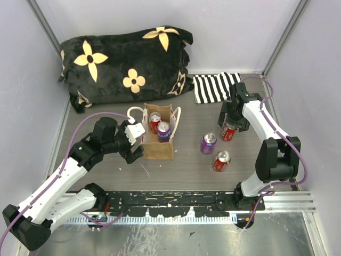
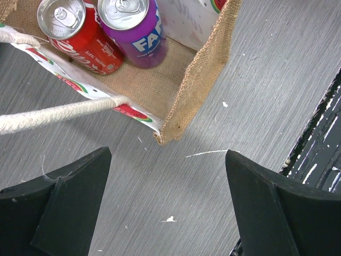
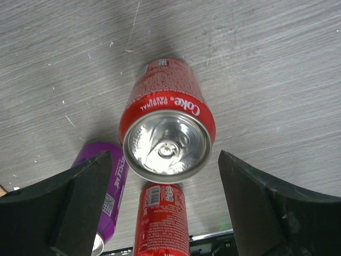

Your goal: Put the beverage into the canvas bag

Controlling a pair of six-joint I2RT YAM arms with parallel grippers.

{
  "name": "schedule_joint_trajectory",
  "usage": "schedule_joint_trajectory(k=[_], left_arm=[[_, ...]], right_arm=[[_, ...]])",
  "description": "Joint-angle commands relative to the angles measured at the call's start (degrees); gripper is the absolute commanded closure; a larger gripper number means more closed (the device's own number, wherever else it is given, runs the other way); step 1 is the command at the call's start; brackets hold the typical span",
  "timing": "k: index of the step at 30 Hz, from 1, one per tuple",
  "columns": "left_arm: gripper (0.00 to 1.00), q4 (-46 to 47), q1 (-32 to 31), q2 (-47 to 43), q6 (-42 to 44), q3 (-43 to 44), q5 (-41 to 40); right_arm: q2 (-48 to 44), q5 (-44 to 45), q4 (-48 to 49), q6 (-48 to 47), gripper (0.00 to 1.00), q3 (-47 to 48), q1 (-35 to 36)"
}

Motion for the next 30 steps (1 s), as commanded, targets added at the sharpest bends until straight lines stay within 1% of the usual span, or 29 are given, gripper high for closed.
schedule_joint_trajectory(k=[1, 8, 9, 10, 12, 14, 17, 18, 19, 25, 30], left_arm=[[0.05, -0.1, 0.3, -0.1, -0.3, 1.2, 0.9], [0.05, 0.0, 0.3, -0.1, -0.3, 1.2, 0.9], [0.05, -0.1, 0.3, -0.1, -0.3, 1.3, 0.9], [0.05, -0.2, 0.3, -0.1, -0.2, 1.3, 0.9], [0.05, -0.1, 0.3, -0.1, -0.2, 1.2, 0.9], [0.05, -0.1, 0.3, -0.1, -0.2, 1.3, 0.8], [0.05, -0.2, 0.3, -0.1, -0.1, 1.3, 0.8], [0.05, -0.1, 0.3, -0.1, -0.1, 1.4, 0.7], [0.05, -0.1, 0.3, 0.0, -0.1, 1.4, 0.7], [0.05, 0.0, 0.3, 0.1, -0.2, 1.4, 0.9], [0.05, 0.3, 0.3, 0.2, -0.7, 1.1, 0.9]], right_arm=[[0.9, -0.4, 4.5, -0.1, 0.14, -0.3, -0.3], [2.3, 1.1, 5.7, -0.9, 0.23, -1.2, -0.6], [2.5, 1.2, 5.8, -1.1, 0.26, -1.1, -0.6], [2.7, 1.1, 5.7, -1.1, 0.31, -1.1, -0.7], [2.6, 0.8, 5.7, -1.1, 0.45, -1.1, -0.8], [2.2, 0.4, 5.6, -1.1, 0.65, -0.6, -0.8], [1.4, -0.8, 4.6, -1.0, 0.90, 1.5, -0.8], [1.1, -1.3, 3.9, -0.9, 0.96, 2.7, -0.8], [0.9, -1.9, 3.4, -0.8, 0.99, 3.9, -0.8], [0.4, -5.8, 0.3, -0.1, 0.99, 13.7, -0.2], [2.9, -5.6, -3.3, 1.1, 0.99, 25.1, 5.1]])
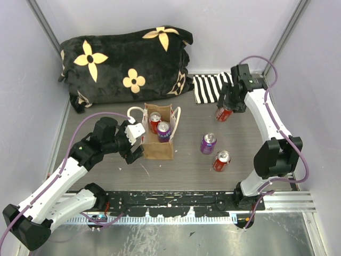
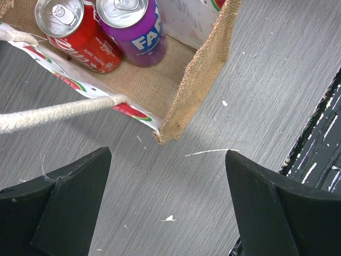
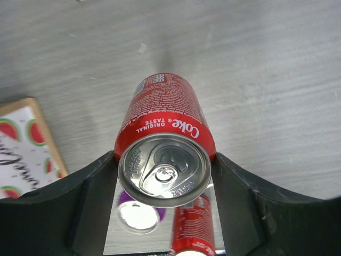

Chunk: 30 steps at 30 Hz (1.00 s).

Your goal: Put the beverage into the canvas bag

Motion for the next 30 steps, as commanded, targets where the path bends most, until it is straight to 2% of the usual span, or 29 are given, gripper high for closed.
schedule_joint_trajectory(k=[1, 7, 15, 19, 30], left_arm=[[0.05, 0.6, 0.3, -0.1, -0.8, 1.0, 0.8], [0.05, 0.5, 0.5, -0.9, -1.2, 0.2, 0.4], [0.06, 0.1, 2.5, -2.4, -2.4, -1.3, 1.7], [0.06, -0.9, 3.2, -3.5, -2.7, -1.9, 1.8], [0.06, -2.0, 4.5, -5.2, -3.8, -2.7, 2.2]], right_arm=[[1.0, -1.2, -1.8, 1.6, 0.99, 13.6, 5.7], [8.4, 0.9, -2.4, 3.2, 0.99, 32.8, 16.4], [12.4, -0.4, 5.8, 4.5, 0.99, 41.5, 29.3], [13.8, 1.3, 5.0, 4.5, 0.99, 41.8, 34.6], [13.9, 2.6, 5.6, 5.7, 0.99, 32.9, 44.1]])
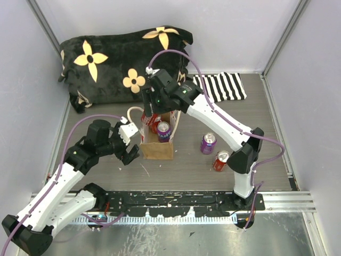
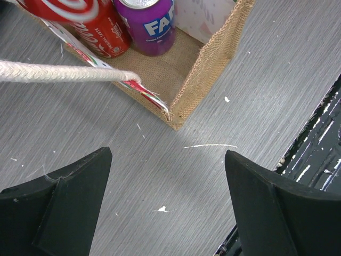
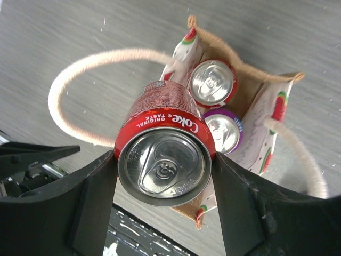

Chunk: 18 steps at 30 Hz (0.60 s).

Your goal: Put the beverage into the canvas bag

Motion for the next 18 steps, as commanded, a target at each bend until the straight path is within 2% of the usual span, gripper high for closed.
schedule_joint_trajectory(k=[1, 18], left_arm=[[0.06, -0.4, 0.5, -0.8, -0.8, -0.7, 1.1], [0.06, -0.3, 1.2, -2.3, -1.8, -1.1, 1.3]], right_arm=[[-1.4, 1.1, 5.9, 1.6, 0.99, -0.7, 2.2], [1.5, 2.8, 6.8, 1.1, 0.99, -4.8, 4.8]])
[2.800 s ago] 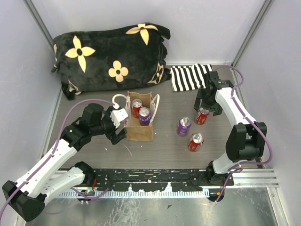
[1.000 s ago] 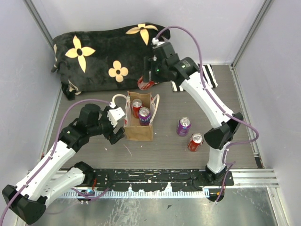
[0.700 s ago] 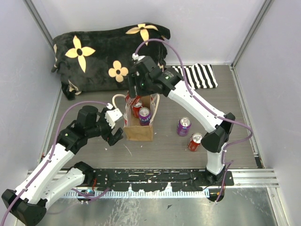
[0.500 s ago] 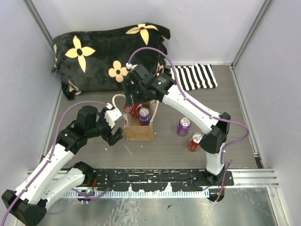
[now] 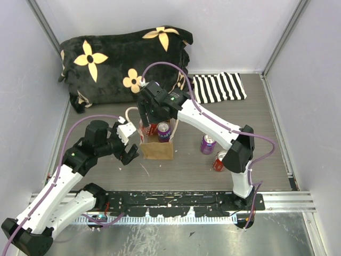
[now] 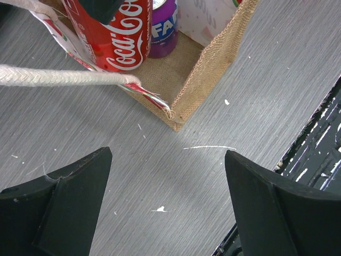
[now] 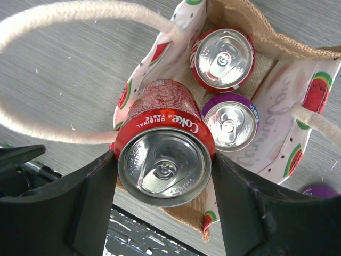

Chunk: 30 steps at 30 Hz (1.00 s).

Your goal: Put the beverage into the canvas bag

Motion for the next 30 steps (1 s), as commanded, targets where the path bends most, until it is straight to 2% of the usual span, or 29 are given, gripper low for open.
schedule_joint_trajectory(k=[1, 22, 30], left_arm=[[0.06, -0.3, 0.4, -0.9, -0.7, -1.1, 1.2], [0.06, -0.2, 0.5, -1.1, -1.1, -1.4, 1.5], [0.06, 0.1, 0.5, -1.4, -1.3, -1.9, 1.5]], right_arm=[[-0.9, 1.2, 6.2, 0.2, 0.99, 0.6, 0.6], [8.0, 4.0, 7.2, -5.1, 0.99, 0.5, 1.5], [10.1, 4.1, 8.4, -6.6, 0.99, -2.2, 1.7]])
